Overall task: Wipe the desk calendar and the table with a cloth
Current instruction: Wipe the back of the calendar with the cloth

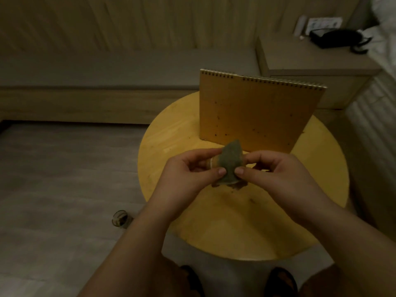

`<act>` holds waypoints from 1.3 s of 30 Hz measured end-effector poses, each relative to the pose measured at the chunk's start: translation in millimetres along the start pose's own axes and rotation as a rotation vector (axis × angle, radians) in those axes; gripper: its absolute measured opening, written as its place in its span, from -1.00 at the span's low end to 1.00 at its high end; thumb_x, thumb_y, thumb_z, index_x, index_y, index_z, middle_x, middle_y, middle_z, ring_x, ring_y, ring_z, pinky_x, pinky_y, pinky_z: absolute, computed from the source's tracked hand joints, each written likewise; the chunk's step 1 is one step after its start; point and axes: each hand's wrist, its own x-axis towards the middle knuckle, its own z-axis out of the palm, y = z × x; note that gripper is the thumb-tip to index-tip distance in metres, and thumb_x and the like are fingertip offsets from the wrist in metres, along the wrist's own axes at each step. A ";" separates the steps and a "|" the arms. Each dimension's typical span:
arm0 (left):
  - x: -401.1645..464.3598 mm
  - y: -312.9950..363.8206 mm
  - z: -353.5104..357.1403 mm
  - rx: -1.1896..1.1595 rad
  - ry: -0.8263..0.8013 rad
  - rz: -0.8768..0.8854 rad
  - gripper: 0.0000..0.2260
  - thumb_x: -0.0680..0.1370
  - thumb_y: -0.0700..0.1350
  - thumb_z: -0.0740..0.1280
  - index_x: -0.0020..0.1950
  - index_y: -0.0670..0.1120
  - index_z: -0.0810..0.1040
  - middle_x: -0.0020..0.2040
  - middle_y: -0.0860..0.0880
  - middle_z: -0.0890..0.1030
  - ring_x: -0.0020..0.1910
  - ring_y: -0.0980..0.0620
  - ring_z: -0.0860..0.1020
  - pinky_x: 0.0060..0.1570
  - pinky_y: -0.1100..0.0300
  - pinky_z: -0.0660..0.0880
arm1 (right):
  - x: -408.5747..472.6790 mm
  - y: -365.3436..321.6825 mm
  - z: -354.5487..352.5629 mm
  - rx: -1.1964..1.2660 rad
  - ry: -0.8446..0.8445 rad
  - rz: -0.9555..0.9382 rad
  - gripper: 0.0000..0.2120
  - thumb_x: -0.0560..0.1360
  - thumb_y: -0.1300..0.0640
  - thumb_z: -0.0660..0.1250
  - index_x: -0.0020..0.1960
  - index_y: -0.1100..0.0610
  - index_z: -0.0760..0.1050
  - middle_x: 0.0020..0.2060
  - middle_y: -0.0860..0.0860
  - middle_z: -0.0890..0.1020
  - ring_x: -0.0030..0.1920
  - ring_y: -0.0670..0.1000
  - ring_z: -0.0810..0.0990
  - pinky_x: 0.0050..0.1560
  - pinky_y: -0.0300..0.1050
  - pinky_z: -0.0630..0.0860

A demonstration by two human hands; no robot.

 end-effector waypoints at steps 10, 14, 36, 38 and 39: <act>23.7 8.4 21.7 0.031 -0.213 -0.011 -0.90 0.58 -0.12 0.41 0.00 -0.10 0.72 -0.15 -0.07 0.71 -0.18 -0.01 0.67 -0.20 0.18 0.62 | 7.8 20.2 -24.8 0.117 -0.024 0.023 -0.46 0.38 -0.15 0.52 0.32 -0.03 0.58 0.06 -0.07 0.75 0.11 -0.09 0.71 0.07 -0.12 0.67; 43.8 2.8 31.6 -0.021 -0.172 -0.037 -0.84 0.51 -0.09 0.45 -0.01 -0.16 0.72 -0.17 -0.14 0.72 -0.21 -0.07 0.69 -0.14 0.04 0.66 | 25.6 28.7 -26.3 0.198 0.073 -0.051 -0.87 0.53 0.14 0.49 0.07 0.03 0.72 -0.10 -0.01 0.77 -0.05 -0.03 0.75 -0.10 -0.20 0.66; 140.2 -31.9 -0.4 0.079 0.275 0.135 -0.76 0.67 0.18 0.17 0.09 0.23 0.64 0.10 0.18 0.70 0.15 0.14 0.64 0.27 0.02 0.54 | 61.2 52.7 -40.2 0.725 0.050 0.105 -0.67 0.46 0.09 0.38 0.18 0.17 0.66 0.03 0.22 0.75 0.03 0.20 0.77 -0.18 0.00 0.70; 137.5 -33.0 1.2 0.078 0.253 0.183 -0.73 0.69 0.15 0.17 -0.04 0.27 0.65 -0.10 0.23 0.66 -0.05 0.15 0.61 0.08 0.09 0.55 | 60.6 50.1 -48.8 0.720 0.021 0.067 -0.67 0.44 0.13 0.42 0.18 0.19 0.67 0.03 0.23 0.75 0.04 0.20 0.76 -0.16 -0.03 0.69; 135.9 -32.2 1.0 0.067 0.259 0.210 -0.71 0.70 0.14 0.17 -0.07 0.29 0.65 -0.15 0.24 0.63 -0.11 0.19 0.58 0.00 0.14 0.53 | 61.2 46.8 -50.9 0.716 0.011 0.018 -0.70 0.43 0.16 0.45 0.15 0.16 0.69 0.01 0.21 0.75 0.01 0.19 0.77 -0.18 -0.04 0.68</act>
